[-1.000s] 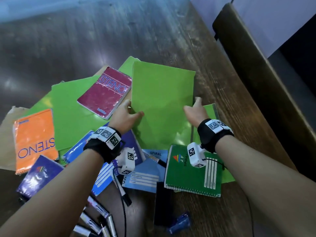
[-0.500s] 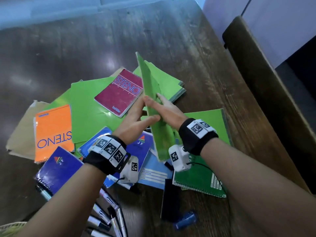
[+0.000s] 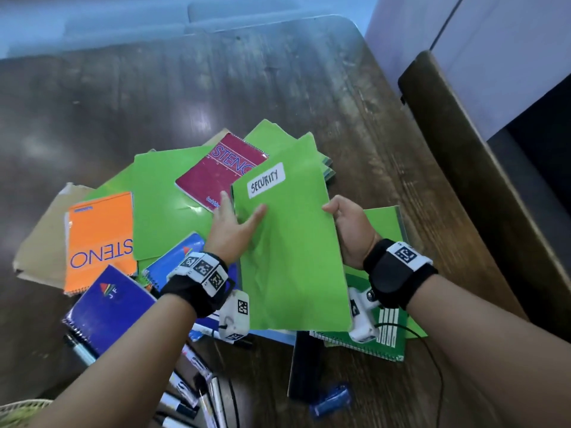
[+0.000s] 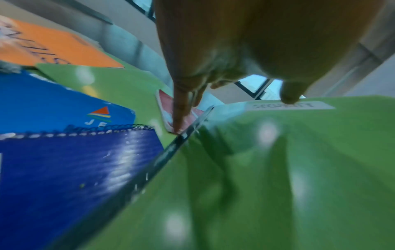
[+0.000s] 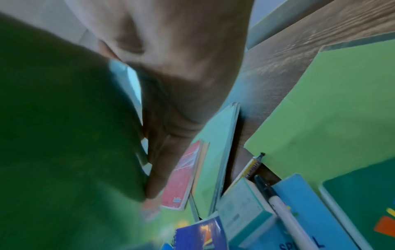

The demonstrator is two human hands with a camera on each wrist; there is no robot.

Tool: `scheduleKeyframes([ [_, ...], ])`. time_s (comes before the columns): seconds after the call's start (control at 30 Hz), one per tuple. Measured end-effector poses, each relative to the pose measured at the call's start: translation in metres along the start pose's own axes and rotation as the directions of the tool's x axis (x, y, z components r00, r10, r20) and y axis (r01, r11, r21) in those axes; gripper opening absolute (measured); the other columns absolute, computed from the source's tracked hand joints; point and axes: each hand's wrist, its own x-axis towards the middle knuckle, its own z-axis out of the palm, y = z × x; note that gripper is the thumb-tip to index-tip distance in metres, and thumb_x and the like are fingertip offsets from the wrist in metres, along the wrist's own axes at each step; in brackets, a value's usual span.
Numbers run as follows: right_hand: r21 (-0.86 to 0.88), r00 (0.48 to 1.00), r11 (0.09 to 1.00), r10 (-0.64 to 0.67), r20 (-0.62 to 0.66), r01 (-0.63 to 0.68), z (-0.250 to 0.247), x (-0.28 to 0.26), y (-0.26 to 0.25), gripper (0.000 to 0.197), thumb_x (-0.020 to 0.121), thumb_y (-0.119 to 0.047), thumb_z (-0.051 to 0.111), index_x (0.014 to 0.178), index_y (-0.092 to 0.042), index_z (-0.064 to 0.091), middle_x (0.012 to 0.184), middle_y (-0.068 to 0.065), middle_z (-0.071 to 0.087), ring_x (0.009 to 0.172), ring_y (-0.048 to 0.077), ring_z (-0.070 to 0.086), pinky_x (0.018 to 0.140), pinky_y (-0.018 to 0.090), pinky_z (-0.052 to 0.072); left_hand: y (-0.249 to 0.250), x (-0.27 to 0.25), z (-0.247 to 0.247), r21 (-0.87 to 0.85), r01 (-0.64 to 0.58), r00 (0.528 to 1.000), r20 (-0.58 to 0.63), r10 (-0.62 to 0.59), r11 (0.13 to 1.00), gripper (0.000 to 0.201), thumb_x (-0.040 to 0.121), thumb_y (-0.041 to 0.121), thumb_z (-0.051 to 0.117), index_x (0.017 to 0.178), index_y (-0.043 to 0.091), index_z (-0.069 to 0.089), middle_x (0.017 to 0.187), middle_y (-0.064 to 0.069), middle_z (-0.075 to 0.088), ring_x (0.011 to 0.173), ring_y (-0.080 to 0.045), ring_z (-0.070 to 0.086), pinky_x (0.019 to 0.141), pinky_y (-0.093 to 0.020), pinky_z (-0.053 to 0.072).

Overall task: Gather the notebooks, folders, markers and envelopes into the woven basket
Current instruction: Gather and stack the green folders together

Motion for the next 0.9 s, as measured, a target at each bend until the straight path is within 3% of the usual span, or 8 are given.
scheduleKeyframes([
  [0.07,0.017,0.999,1.000,0.004,-0.033,-0.004,-0.007,0.003,0.009,0.037,0.086,-0.022,0.038,0.100,0.002,0.062,0.090,0.019,0.065,0.074,0.030,0.061,0.071,0.034,0.052,-0.012,0.003,-0.002,-0.036,0.077,0.995,-0.057,-0.079,0.996,0.094,0.093,0.065,0.046,0.158,0.014,0.003,0.161,-0.012,0.022,0.142,-0.029,0.034,0.113,-0.050,0.035],
  [0.13,-0.026,0.993,1.000,0.012,-0.113,-0.015,-0.014,0.006,0.016,0.034,0.088,-0.021,0.037,0.098,0.000,0.063,0.086,0.016,0.065,0.071,0.027,0.061,0.069,0.035,0.051,-0.026,0.007,-0.006,-0.082,0.085,0.996,-0.020,-0.087,0.993,0.070,0.099,0.048,0.050,0.152,0.011,0.024,0.140,-0.005,0.050,0.103,-0.016,0.062,0.080,-0.035,0.054],
  [0.27,-0.331,0.983,0.935,0.069,-0.171,-0.124,-0.033,0.019,0.033,0.027,0.086,-0.035,0.044,0.080,-0.012,0.056,0.075,0.003,0.055,0.068,0.020,0.052,0.078,0.039,0.041,-0.055,0.013,-0.014,-0.157,0.121,0.991,-0.034,-0.128,0.980,0.049,0.101,0.024,0.053,0.144,0.011,0.035,0.097,-0.008,0.059,0.068,-0.017,0.054,0.057,-0.031,0.046],
  [0.37,-0.685,0.983,0.706,0.098,-0.158,-0.180,-0.048,0.030,0.036,0.032,0.100,-0.037,0.036,0.095,-0.015,0.059,0.092,0.004,0.058,0.090,0.023,0.054,0.092,0.044,0.041,-0.068,0.012,-0.016,-0.201,0.148,0.988,-0.014,-0.154,0.968,0.050,0.101,0.019,0.051,0.146,0.010,0.030,0.090,-0.013,0.054,0.065,-0.021,0.049,0.054,-0.034,0.044],
  [0.47,-0.975,0.984,0.170,-0.077,-0.161,-0.146,-0.073,0.049,0.026,0.033,0.106,-0.020,0.035,0.118,-0.003,0.061,0.125,0.013,0.062,0.106,0.028,0.061,0.093,0.040,0.050,-0.076,0.004,-0.014,-0.137,0.129,0.991,-0.006,-0.131,0.982,0.046,0.103,0.018,0.048,0.144,0.011,0.028,0.079,-0.008,0.049,0.059,-0.016,0.045,0.046,-0.023,0.038],
  [0.57,-0.953,0.962,-0.139,-0.098,-0.256,-0.268,-0.105,0.072,0.020,0.053,0.098,-0.019,0.053,0.149,-0.018,0.041,0.160,0.000,0.033,0.139,0.023,0.042,0.109,0.042,0.042,-0.086,-0.002,-0.012,-0.117,0.123,0.992,-0.011,-0.125,0.986,0.048,0.103,0.018,0.048,0.146,0.011,0.027,0.081,-0.005,0.048,0.059,-0.015,0.044,0.050,-0.024,0.039],
  [0.7,-0.864,0.955,-0.408,-0.113,-0.274,-0.296,-0.111,0.091,0.030,0.091,0.085,-0.052,0.071,0.157,-0.026,0.022,0.158,0.006,0.028,0.141,0.028,0.034,0.113,0.048,0.034,-0.101,-0.004,-0.014,-0.110,0.146,0.989,-0.014,-0.149,0.983,0.051,0.103,0.018,0.048,0.148,0.013,0.025,0.119,-0.029,0.055,0.072,-0.023,0.058,0.061,-0.034,0.050],
  [0.9,-0.759,0.963,-0.597,-0.112,-0.243,-0.261,-0.101,0.102,0.029,0.113,0.057,-0.077,0.077,0.144,-0.019,0.035,0.142,0.009,0.042,0.133,0.029,0.040,0.110,0.048,0.034,-0.117,-0.001,-0.010,-0.137,0.178,0.984,0.016,-0.177,0.974,0.050,0.102,0.018,0.048,0.147,0.018,0.026,0.099,-0.014,0.057,0.063,-0.017,0.051,0.060,-0.036,0.048],
])
